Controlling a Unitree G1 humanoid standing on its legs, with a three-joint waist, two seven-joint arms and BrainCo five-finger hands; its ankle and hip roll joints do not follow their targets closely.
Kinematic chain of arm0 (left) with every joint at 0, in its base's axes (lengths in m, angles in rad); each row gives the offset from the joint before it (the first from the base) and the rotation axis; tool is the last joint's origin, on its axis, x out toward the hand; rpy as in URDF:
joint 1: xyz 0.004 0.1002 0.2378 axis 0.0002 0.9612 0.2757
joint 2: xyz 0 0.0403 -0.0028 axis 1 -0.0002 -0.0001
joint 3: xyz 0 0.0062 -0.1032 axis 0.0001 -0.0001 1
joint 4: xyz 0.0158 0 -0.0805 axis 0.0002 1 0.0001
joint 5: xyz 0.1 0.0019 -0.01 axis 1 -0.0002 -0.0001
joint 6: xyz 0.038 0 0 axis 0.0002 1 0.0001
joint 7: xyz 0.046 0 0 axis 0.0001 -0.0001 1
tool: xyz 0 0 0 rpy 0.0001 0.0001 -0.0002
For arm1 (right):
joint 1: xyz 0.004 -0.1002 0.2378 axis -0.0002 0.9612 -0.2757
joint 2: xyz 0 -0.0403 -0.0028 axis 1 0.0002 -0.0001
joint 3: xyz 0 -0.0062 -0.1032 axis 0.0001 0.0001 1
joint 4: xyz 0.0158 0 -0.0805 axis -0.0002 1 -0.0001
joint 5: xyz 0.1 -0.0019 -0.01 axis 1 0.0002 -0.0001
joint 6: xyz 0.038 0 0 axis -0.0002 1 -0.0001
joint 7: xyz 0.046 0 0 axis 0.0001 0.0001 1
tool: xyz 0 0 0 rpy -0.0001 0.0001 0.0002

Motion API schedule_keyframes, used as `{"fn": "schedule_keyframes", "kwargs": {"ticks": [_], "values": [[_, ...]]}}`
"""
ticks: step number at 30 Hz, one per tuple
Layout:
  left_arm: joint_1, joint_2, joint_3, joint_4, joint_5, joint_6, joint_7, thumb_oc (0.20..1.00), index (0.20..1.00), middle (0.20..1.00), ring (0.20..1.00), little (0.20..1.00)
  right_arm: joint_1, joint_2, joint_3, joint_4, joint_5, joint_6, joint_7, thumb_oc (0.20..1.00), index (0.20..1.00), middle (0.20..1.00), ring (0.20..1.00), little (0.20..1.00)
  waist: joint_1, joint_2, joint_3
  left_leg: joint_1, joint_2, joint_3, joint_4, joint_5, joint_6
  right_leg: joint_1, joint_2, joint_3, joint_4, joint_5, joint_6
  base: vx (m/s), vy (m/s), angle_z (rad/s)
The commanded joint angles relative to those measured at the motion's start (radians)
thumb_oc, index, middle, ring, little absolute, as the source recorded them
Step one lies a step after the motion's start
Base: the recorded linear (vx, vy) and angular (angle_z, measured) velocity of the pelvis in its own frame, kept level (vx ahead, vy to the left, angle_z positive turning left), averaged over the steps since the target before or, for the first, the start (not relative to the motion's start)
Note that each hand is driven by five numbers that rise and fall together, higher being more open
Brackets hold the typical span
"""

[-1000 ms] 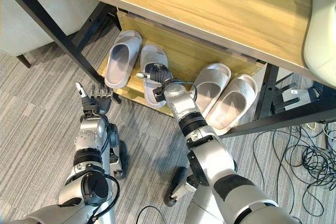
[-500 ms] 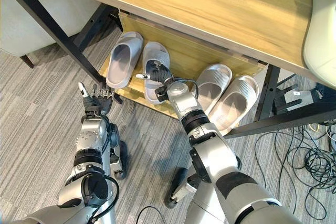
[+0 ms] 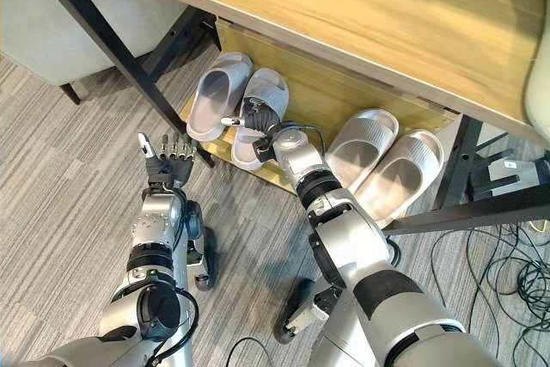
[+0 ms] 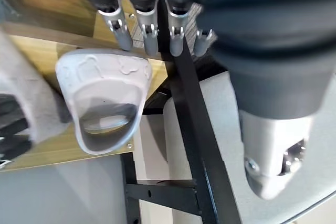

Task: Arrange the slippers neatly on the shoe rack.

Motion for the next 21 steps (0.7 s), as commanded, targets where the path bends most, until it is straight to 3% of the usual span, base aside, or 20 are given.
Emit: {"fn": "schedule_keyframes", "kwargs": {"ticks": [1,9,21], "values": [[0.180,-0.123,-0.040,0.017,0.013,-0.001,-0.027,1.000,1.000,1.000,1.000,1.000,-0.204,-0.014,0.013,0.004,0.044,-0.045,0.002,1.000,1.000,1.000,1.000,1.000,0.003,-0.043,0.154,0.105,0.037,-0.157,-0.107,-0.057,-0.095,0.165,-0.006,0.057,0.200,0.053,0.067,0.02,0.027,0.05],[0.181,-0.106,-0.067,0.011,0.039,0.005,-0.031,1.000,1.000,1.000,1.000,1.000,-0.218,-0.061,0.088,0.025,-0.003,-0.083,-0.060,1.000,1.000,1.000,1.000,1.000,0.002,-0.060,0.171,0.105,0.032,-0.158,-0.119,-0.051,-0.094,0.164,-0.006,0.057,0.192,0.059,0.066,0.00,0.002,0.01],[0.220,-0.115,-0.125,-0.028,0.059,0.011,-0.033,1.000,1.000,1.000,1.000,1.000,-0.186,-0.115,0.161,-0.032,-0.032,-0.132,-0.057,1.000,1.000,1.000,1.000,1.000,-0.007,-0.061,0.153,0.105,0.034,-0.159,-0.121,-0.049,-0.102,0.145,-0.005,0.053,0.205,0.047,0.058,0.00,0.000,0.00]]}}
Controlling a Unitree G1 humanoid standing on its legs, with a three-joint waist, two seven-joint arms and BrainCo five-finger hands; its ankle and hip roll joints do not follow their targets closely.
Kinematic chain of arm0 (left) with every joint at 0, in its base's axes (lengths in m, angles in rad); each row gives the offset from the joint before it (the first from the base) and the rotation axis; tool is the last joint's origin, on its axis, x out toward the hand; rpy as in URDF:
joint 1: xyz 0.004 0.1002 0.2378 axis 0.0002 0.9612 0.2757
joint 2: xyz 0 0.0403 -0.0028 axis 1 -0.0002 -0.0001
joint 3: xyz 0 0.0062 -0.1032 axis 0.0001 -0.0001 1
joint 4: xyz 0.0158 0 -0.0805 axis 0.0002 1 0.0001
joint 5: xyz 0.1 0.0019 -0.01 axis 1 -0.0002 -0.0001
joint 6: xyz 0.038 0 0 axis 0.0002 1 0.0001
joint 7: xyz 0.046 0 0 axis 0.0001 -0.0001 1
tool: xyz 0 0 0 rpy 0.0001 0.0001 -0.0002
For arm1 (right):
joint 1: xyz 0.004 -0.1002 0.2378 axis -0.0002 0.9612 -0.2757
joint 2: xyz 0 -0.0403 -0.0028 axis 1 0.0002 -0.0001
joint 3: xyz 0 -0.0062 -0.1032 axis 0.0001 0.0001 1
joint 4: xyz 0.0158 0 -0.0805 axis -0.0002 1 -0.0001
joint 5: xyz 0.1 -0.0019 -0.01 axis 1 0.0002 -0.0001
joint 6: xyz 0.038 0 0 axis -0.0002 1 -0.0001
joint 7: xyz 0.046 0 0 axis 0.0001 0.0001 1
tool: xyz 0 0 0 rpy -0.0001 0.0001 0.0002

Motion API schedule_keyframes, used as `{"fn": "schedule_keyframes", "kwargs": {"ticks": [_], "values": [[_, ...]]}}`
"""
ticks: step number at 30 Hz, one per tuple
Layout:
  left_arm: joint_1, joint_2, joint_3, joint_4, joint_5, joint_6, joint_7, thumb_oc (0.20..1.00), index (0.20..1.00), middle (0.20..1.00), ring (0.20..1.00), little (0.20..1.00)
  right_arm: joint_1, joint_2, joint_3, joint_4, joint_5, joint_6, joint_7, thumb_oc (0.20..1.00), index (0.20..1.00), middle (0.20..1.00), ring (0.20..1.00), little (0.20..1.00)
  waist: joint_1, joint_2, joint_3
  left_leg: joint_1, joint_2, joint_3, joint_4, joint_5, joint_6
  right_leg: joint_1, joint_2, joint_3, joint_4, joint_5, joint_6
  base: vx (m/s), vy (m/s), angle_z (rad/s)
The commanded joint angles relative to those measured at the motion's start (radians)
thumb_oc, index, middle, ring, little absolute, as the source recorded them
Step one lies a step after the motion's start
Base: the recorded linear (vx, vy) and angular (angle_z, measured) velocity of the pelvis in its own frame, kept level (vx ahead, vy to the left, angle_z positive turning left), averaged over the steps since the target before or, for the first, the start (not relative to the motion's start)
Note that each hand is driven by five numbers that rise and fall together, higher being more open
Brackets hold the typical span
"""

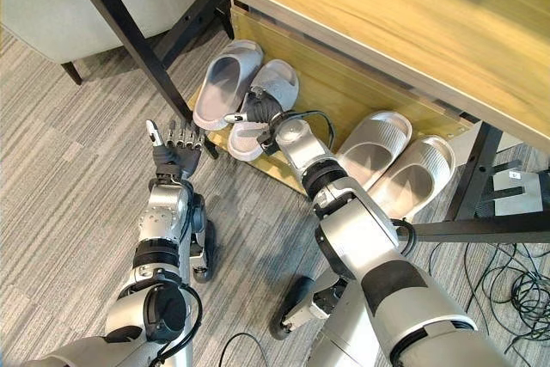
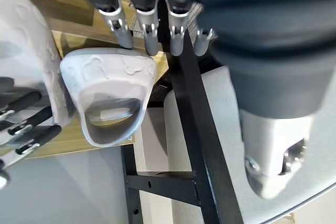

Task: Arrange the slippers neatly on the shoe rack.

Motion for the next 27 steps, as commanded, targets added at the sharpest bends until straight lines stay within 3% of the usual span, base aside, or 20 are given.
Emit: {"fn": "schedule_keyframes", "kwargs": {"ticks": [1,9,17,27], "values": [[0.225,-0.090,-0.050,0.042,0.041,0.025,-0.042,1.000,1.000,1.000,1.000,1.000,-0.152,-0.053,0.019,-0.054,-0.026,-0.066,-0.018,1.000,1.000,1.000,1.000,1.000,-0.031,-0.021,0.110,0.097,0.039,-0.160,-0.125,-0.048,-0.097,0.130,0.003,0.053,0.205,0.046,0.057,0.00,0.000,0.00],[0.225,-0.089,-0.051,0.056,0.045,0.033,-0.048,1.000,1.000,1.000,1.000,1.000,-0.110,-0.054,0.067,-0.149,-0.101,-0.043,-0.030,1.000,1.000,1.000,1.000,1.000,-0.050,-0.021,0.107,0.097,0.045,-0.163,-0.124,-0.050,-0.098,0.130,0.007,0.050,0.207,0.047,0.055,0.00,0.000,0.00],[0.241,-0.086,-0.058,0.061,0.061,0.027,-0.073,1.000,1.000,1.000,1.000,1.000,-0.077,-0.067,0.118,-0.271,-0.250,-0.049,-0.106,1.000,1.000,1.000,1.000,1.000,-0.068,-0.009,0.094,0.097,0.052,-0.172,-0.118,-0.056,-0.100,0.138,0.011,0.045,0.206,0.038,0.053,-0.01,-0.005,-0.04],[0.237,-0.085,-0.055,0.079,0.063,0.098,-0.132,1.000,1.000,1.000,1.000,1.000,-0.063,-0.069,0.147,-0.410,-0.416,-0.037,-0.170,1.000,1.000,1.000,1.000,1.000,-0.092,0.003,0.067,0.097,0.060,-0.176,-0.120,-0.053,-0.102,0.146,0.014,0.039,0.211,0.027,0.047,-0.01,0.001,-0.02]]}}
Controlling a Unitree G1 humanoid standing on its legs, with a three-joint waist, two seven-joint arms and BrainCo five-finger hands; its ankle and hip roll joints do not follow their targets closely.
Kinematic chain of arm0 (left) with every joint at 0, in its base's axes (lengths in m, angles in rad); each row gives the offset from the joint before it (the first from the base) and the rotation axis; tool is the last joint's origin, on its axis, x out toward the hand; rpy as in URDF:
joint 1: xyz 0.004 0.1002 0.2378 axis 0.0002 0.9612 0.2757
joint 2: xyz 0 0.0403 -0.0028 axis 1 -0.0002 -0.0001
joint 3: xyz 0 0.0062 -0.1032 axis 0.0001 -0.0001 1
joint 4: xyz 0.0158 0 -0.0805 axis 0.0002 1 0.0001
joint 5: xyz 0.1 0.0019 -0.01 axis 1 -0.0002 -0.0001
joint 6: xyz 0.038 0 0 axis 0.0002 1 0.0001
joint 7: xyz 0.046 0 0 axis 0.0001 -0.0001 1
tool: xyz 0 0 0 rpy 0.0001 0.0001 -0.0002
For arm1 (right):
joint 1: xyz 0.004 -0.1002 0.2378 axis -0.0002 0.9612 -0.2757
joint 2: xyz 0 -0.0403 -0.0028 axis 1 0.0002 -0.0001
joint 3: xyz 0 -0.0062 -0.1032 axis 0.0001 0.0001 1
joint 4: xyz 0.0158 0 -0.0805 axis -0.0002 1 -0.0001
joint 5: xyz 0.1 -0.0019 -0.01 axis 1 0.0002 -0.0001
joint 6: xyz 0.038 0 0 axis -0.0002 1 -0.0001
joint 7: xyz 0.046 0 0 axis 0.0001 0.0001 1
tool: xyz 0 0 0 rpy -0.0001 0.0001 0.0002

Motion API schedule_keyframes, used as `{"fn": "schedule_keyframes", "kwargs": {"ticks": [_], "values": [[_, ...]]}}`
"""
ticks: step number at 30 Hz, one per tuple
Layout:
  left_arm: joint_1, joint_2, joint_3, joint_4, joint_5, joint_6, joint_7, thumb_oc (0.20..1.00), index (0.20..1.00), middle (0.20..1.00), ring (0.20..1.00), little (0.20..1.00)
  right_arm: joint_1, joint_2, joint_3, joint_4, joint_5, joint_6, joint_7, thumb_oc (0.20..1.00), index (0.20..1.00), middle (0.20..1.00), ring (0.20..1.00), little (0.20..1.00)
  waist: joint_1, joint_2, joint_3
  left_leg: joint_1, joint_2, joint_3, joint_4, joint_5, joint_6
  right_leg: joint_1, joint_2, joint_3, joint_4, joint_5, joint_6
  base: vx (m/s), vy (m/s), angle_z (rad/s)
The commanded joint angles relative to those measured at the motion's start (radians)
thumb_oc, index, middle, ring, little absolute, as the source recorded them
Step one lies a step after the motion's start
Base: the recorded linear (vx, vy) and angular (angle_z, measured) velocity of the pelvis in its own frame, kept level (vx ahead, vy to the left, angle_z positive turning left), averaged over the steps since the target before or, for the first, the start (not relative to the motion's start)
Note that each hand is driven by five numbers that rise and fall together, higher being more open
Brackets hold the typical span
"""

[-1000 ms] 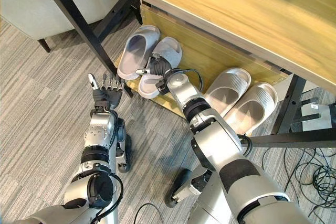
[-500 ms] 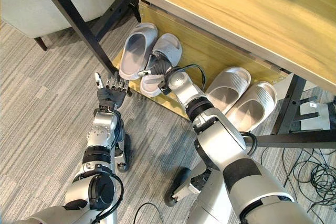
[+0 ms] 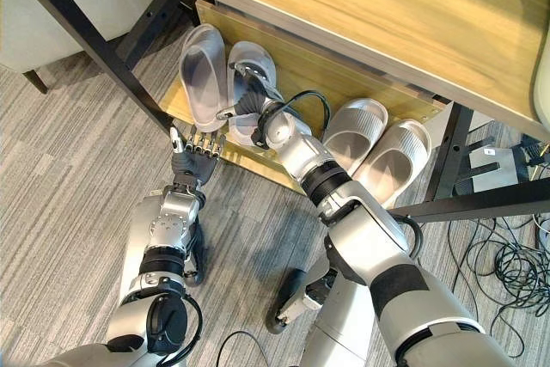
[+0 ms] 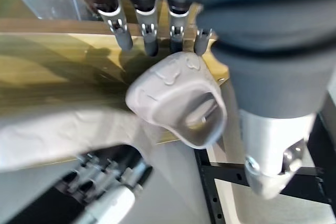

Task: Arrange the slippers neatly on the shoe rack.

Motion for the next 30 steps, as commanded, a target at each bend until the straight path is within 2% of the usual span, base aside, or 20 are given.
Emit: {"fn": "schedule_keyframes", "kwargs": {"ticks": [1,8,13,14,15,20,27,30], "values": [[0.182,-0.070,0.025,0.063,-0.001,0.056,-0.039,1.000,1.000,1.000,1.000,1.000,-0.116,-0.014,0.019,-0.093,-0.056,-0.043,-0.031,1.000,1.000,1.000,1.000,1.000,-0.008,0.002,0.066,0.094,0.037,-0.172,-0.134,-0.056,-0.109,0.146,0.004,0.044,0.210,0.026,0.045,0.00,0.000,0.00],[0.191,-0.045,0.005,0.056,0.025,0.068,-0.014,1.000,1.000,1.000,1.000,1.000,-0.105,0.035,-0.030,-0.041,0.008,-0.040,-0.009,1.000,1.000,1.000,1.000,1.000,-0.004,0.006,0.067,0.094,0.038,-0.173,-0.131,-0.052,-0.107,0.141,0.009,0.049,0.217,0.031,0.045,0.00,0.000,0.00],[0.239,-0.018,-0.052,-0.071,0.055,0.038,0.135,1.000,1.000,1.000,1.000,1.000,-0.086,0.035,-0.035,0.046,0.033,-0.036,-0.017,1.000,1.000,1.000,1.000,1.000,0.008,0.020,0.097,0.094,0.038,-0.167,-0.131,-0.051,-0.102,0.140,0.012,0.059,0.216,0.042,0.051,-0.01,0.020,0.00],[0.276,-0.026,-0.075,-0.134,0.045,0.032,0.193,1.000,1.000,1.000,1.000,1.000,-0.077,0.026,-0.023,0.048,0.041,-0.038,-0.020,1.000,1.000,1.000,1.000,1.000,0.012,0.025,0.112,0.094,0.038,-0.165,-0.130,-0.052,-0.099,0.140,0.011,0.062,0.215,0.044,0.053,0.00,0.000,0.00],[0.286,-0.030,-0.086,-0.148,0.040,0.033,0.203,1.000,1.000,1.000,1.000,1.000,-0.073,0.024,-0.023,0.048,0.042,-0.038,-0.020,1.000,1.000,1.000,1.000,1.000,0.015,0.026,0.110,0.094,0.038,-0.165,-0.129,-0.053,-0.098,0.141,0.011,0.062,0.215,0.044,0.054,0.00,0.000,0.00],[0.407,-0.021,-0.127,-0.328,-0.031,0.009,0.395,1.000,1.000,1.000,1.000,1.000,-0.050,-0.036,0.015,0.011,0.075,-0.055,-0.032,1.000,1.000,1.000,1.000,1.000,0.033,0.041,0.150,0.094,0.042,-0.161,-0.116,-0.060,-0.094,0.136,0.006,0.072,0.216,0.048,0.056,-0.01,0.003,0.00],[0.441,0.060,-0.017,-0.517,0.046,-0.081,0.596,1.000,1.000,1.000,1.000,1.000,-0.003,-0.080,0.028,-0.073,0.069,-0.052,-0.082,1.000,1.000,1.000,1.000,1.000,0.058,0.049,0.164,0.094,0.043,-0.158,-0.115,-0.061,-0.096,0.139,0.004,0.076,0.223,0.051,0.059,0.00,0.000,0.00],[0.440,0.091,0.022,-0.583,0.156,-0.138,0.640,1.000,1.000,1.000,1.000,1.000,0.015,-0.133,0.064,-0.155,-0.002,-0.073,-0.136,1.000,1.000,1.000,1.000,1.000,0.062,0.049,0.164,0.094,0.039,-0.158,-0.116,-0.059,-0.097,0.139,0.002,0.078,0.226,0.047,0.062,0.00,0.000,0.00]]}}
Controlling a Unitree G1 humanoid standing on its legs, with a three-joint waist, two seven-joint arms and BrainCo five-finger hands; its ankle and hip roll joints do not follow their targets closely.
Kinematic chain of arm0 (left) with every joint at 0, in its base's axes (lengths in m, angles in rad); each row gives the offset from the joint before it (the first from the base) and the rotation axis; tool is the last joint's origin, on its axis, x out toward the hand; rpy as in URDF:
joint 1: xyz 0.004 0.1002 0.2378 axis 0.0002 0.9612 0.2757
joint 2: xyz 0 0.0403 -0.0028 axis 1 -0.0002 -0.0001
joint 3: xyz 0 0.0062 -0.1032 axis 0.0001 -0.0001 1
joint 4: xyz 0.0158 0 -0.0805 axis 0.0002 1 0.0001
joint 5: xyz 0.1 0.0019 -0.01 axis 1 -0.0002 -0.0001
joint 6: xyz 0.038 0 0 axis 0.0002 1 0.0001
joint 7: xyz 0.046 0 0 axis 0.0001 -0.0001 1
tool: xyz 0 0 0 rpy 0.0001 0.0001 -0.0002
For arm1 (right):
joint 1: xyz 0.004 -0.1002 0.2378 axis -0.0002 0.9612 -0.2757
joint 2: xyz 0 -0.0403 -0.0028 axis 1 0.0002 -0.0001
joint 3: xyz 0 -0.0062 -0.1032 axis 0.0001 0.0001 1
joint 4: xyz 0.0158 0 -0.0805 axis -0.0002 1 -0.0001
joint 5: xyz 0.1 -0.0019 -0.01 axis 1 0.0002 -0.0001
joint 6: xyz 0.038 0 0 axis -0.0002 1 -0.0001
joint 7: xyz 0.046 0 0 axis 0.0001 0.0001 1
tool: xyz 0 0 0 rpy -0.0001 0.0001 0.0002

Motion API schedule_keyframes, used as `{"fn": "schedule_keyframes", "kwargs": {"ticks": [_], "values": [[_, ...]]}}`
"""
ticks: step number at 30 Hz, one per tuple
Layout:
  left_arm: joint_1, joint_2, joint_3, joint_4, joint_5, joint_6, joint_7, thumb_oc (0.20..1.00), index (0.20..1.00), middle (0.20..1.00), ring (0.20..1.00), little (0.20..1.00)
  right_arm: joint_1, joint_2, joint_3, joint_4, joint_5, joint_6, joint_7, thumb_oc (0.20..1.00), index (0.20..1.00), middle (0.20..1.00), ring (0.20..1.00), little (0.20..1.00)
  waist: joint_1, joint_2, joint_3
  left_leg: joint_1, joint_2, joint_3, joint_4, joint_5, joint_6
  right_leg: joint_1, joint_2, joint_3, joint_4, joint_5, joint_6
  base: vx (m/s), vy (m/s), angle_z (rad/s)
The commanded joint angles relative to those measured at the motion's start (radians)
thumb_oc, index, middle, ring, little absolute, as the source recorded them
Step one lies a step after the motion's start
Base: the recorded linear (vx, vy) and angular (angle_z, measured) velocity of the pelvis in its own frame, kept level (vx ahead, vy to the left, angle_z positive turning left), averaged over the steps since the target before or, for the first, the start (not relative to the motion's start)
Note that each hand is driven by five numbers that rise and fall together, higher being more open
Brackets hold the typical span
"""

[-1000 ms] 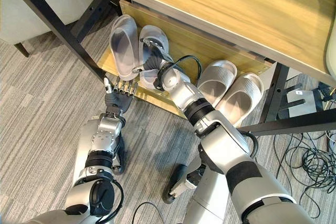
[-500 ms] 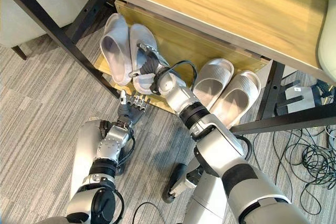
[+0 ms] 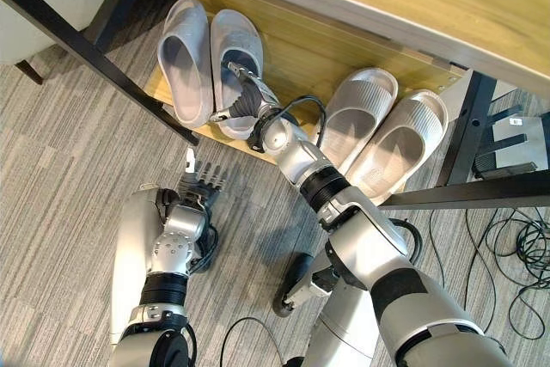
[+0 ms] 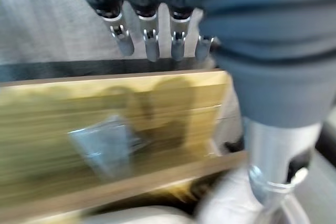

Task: Arrange the slippers neatly on the shoe rack.

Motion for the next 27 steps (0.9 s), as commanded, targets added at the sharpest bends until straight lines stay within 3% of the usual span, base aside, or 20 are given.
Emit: {"fn": "schedule_keyframes", "kwargs": {"ticks": [1,8,15,20,27], "values": [[0.229,0.099,0.212,-0.233,0.158,-0.147,0.060,1.000,1.000,1.000,1.000,1.000,-0.015,-0.108,0.010,-0.119,-0.069,-0.032,-0.092,1.000,1.000,1.000,1.000,1.000,0.058,-0.004,0.060,0.100,0.003,-0.170,-0.116,-0.067,-0.098,0.167,0.002,0.084,0.213,0.046,0.063,0.00,-0.008,0.03],[0.199,0.037,0.241,-0.253,0.206,-0.333,0.064,1.000,1.000,1.000,1.000,1.000,-0.008,-0.189,0.021,-0.265,-0.214,-0.024,-0.157,1.000,1.000,1.000,1.000,1.000,0.066,-0.027,0.042,0.100,-0.003,-0.172,-0.131,-0.063,-0.102,0.175,-0.006,0.071,0.207,0.039,0.067,0.01,-0.010,0.02],[0.185,0.064,0.271,-0.325,0.211,-0.390,0.061,1.000,1.000,1.000,1.000,1.000,0.044,-0.211,0.025,-0.309,-0.216,-0.043,-0.153,1.000,1.000,1.000,1.000,1.000,0.073,-0.038,0.026,0.100,-0.008,-0.172,-0.136,-0.061,-0.103,0.181,-0.009,0.068,0.205,0.037,0.068,0.00,0.000,0.00],[0.116,0.131,0.349,-0.461,0.173,-0.435,0.065,1.000,1.000,1.000,1.000,1.000,0.084,-0.148,-0.055,-0.269,-0.124,-0.021,-0.091,1.000,1.000,1.000,1.000,1.000,0.094,-0.042,0.022,0.100,-0.014,-0.174,-0.134,-0.061,-0.104,0.187,-0.014,0.068,0.218,0.038,0.073,0.01,-0.008,0.06],[0.034,0.169,0.472,-0.461,0.026,-0.471,0.100,1.000,1.000,1.000,1.000,1.000,0.059,0.000,-0.122,-0.129,-0.046,0.005,-0.043,1.000,1.000,1.000,1.000,1.000,0.106,-0.056,0.024,0.100,-0.006,-0.170,-0.122,-0.068,-0.103,0.186,-0.005,0.079,0.220,0.044,0.074,0.01,0.016,0.09]]}}
